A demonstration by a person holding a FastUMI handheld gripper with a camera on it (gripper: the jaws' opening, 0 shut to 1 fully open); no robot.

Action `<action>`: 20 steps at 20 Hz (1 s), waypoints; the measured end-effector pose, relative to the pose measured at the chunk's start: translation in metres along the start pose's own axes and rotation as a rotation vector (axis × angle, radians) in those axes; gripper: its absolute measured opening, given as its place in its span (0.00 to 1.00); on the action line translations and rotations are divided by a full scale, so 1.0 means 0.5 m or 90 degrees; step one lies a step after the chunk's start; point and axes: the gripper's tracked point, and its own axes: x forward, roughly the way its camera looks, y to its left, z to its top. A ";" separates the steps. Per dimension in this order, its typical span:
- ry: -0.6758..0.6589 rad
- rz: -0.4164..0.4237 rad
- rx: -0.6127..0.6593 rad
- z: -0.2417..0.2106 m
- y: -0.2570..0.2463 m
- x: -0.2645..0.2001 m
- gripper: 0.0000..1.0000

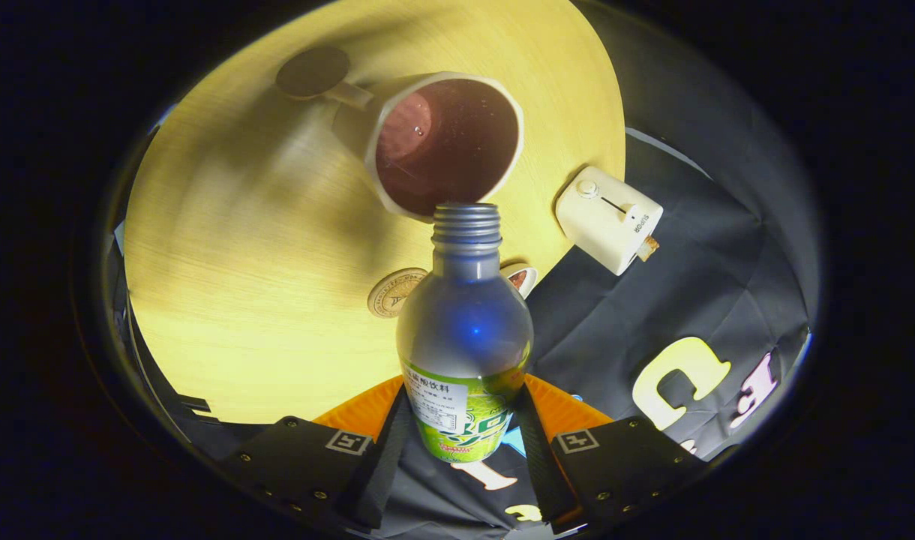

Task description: Take the bottle from table, then pour the juice into the cup, finally place the bottle on the coaster

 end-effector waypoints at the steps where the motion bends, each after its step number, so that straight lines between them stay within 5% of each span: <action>1: -0.006 0.004 0.016 0.002 0.007 0.002 0.75; 13: -0.091 0.050 0.225 0.024 0.074 -0.004 0.75; 20: -0.141 0.120 0.391 0.037 0.124 0.013 0.75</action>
